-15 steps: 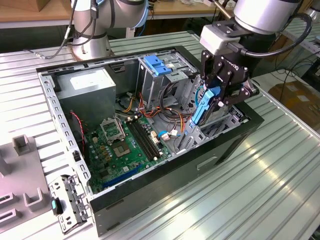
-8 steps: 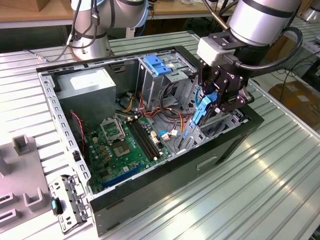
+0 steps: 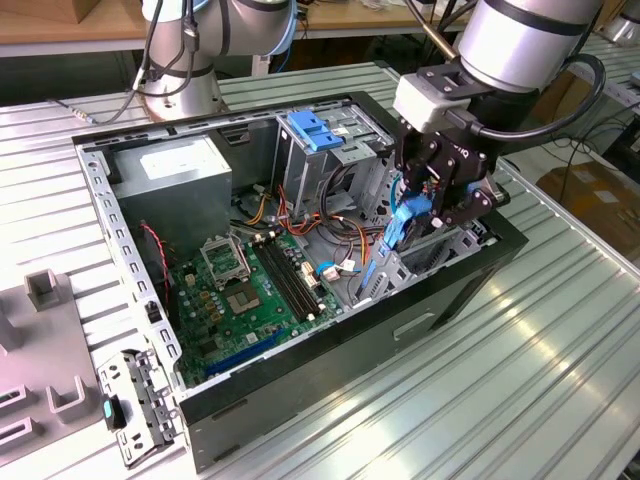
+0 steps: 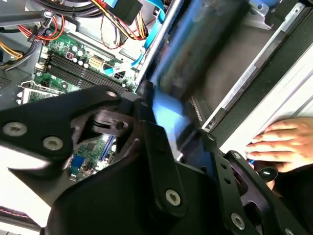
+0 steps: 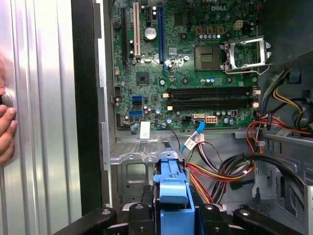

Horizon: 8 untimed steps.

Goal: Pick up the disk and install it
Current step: 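Insert the disk into the insertion slot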

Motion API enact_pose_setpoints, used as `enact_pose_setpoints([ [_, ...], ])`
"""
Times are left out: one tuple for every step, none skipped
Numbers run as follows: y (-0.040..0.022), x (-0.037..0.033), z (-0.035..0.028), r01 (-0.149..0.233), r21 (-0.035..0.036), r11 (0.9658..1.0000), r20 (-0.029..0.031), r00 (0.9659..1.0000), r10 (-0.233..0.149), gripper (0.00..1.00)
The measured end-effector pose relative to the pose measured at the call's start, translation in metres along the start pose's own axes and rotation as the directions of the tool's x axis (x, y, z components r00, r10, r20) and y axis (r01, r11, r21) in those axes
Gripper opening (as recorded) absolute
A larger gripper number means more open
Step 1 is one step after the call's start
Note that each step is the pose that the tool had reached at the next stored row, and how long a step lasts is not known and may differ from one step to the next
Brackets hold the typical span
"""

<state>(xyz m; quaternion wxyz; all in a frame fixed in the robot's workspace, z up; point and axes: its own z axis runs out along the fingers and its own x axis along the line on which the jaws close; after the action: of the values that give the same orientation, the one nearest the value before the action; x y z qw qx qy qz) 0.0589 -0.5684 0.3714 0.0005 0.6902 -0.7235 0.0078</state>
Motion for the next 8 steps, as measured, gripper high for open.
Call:
enact_pose_setpoints([
  [0.0000,0.0000,0.0000,0.000,0.0000,1.0000,-0.0002,1.0000,0.000,0.44],
  [0.0000,-0.0001,0.0007,0.000,0.0000,1.0000,-0.0001,1.0000,0.000,0.51],
  [0.0001,-0.0001,0.0026,0.000,0.0000,1.0000,-0.0003,1.0000,0.000,0.51],
  [0.0001,-0.0001,0.0053,0.000,0.0000,1.0000,-0.0002,1.0000,0.000,0.51],
  [0.0001,-0.0001,0.0071,0.000,0.0000,1.0000,-0.0001,1.0000,0.000,0.51],
  [0.0001,-0.0001,0.0091,0.000,0.0000,1.0000,-0.0002,1.0000,0.000,0.51],
  [0.0001,-0.0001,0.0111,0.000,0.0000,1.0000,-0.0002,1.0000,0.000,0.49],
  [0.0002,-0.0002,0.0131,0.000,0.0000,1.0000,0.0001,1.0000,0.000,0.43],
])
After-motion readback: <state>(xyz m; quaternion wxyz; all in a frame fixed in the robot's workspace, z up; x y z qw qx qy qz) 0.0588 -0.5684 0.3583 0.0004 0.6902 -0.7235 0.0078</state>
